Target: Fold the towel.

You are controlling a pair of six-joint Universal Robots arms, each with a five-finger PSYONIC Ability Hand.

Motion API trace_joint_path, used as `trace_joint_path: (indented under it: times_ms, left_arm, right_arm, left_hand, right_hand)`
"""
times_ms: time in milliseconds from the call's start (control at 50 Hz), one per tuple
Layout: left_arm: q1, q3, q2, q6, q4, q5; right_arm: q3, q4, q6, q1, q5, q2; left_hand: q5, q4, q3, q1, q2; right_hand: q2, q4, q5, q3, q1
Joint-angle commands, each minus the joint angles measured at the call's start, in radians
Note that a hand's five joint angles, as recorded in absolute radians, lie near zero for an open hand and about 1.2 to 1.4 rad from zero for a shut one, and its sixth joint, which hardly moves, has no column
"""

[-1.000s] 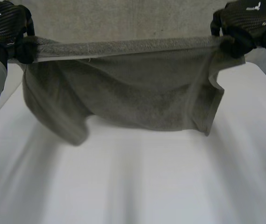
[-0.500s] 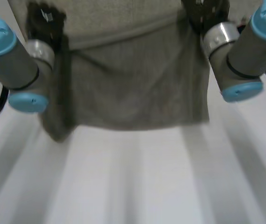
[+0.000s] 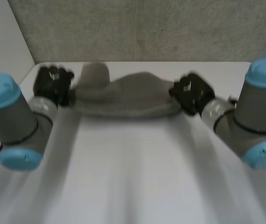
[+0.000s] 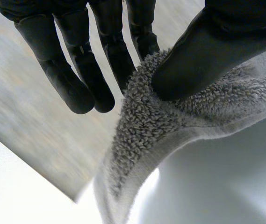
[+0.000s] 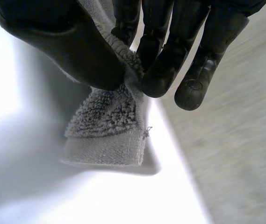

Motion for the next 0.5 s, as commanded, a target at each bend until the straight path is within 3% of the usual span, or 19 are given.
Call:
trace_joint_path:
  times_ms: [20, 80, 120, 280, 320, 340, 360, 380, 500]
  left_arm:
    - [-0.015, -0.194, 0.022, 0.007, 0.003, 0.0]
    - [-0.021, -0.221, 0.057, 0.013, -0.008, -0.002]
    - [-0.024, -0.231, 0.074, 0.023, -0.017, 0.0]
    - [-0.069, -0.265, 0.108, 0.12, -0.052, 0.001]
    - [-0.091, -0.264, 0.105, 0.123, -0.054, 0.001]
    - [-0.092, -0.264, 0.105, 0.123, -0.054, 0.001]
    - [-0.095, -0.265, 0.105, 0.122, -0.056, 0.003]
    - [-0.093, -0.267, 0.108, 0.123, -0.059, 0.004]
    - [-0.081, -0.31, 0.155, 0.123, -0.078, 0.006]
  right_arm:
    - [0.197, -0.005, -0.059, -0.035, 0.035, -0.05]
    - [0.213, -0.01, -0.051, -0.058, 0.05, -0.093]
    - [0.24, -0.02, -0.033, -0.12, 0.07, -0.192]
    - [0.288, -0.026, -0.022, -0.183, 0.069, -0.216]
    - [0.297, -0.028, -0.022, -0.187, 0.07, -0.213]
    - [0.308, -0.033, -0.02, -0.189, 0.069, -0.202]
    - [0.317, -0.036, -0.022, -0.189, 0.069, -0.184]
    - [0.317, -0.036, -0.022, -0.189, 0.069, -0.184]
    - [0.322, -0.04, -0.022, -0.192, 0.072, -0.136]
  left_hand:
    - [-0.299, -0.134, -0.156, -0.072, -0.095]
    - [-0.299, -0.134, -0.156, -0.072, -0.095]
    - [-0.299, -0.134, -0.156, -0.072, -0.095]
    - [-0.304, -0.139, -0.162, -0.078, -0.1]
    - [-0.81, -0.644, -0.667, -0.583, -0.606]
    - [-0.812, -0.647, -0.67, -0.586, -0.608]
    - [-1.056, -0.891, -0.914, -0.83, -0.853]
    - [-1.143, -0.978, -1.001, -0.917, -0.939]
    - [-1.235, -1.069, -1.092, -1.008, -1.031]
  right_hand:
    - [0.063, 0.048, 0.033, 0.05, 0.039]
    - [0.063, 0.048, 0.033, 0.05, 0.039]
    - [0.063, 0.048, 0.033, 0.05, 0.039]
    - [0.063, 0.048, 0.033, 0.05, 0.039]
    - [0.063, 0.048, 0.033, 0.05, 0.039]
    - [0.063, 0.048, 0.033, 0.05, 0.039]
    - [0.063, 0.048, 0.033, 0.05, 0.039]
    - [0.063, 0.048, 0.033, 0.05, 0.039]
    - [0.063, 0.048, 0.033, 0.05, 0.039]
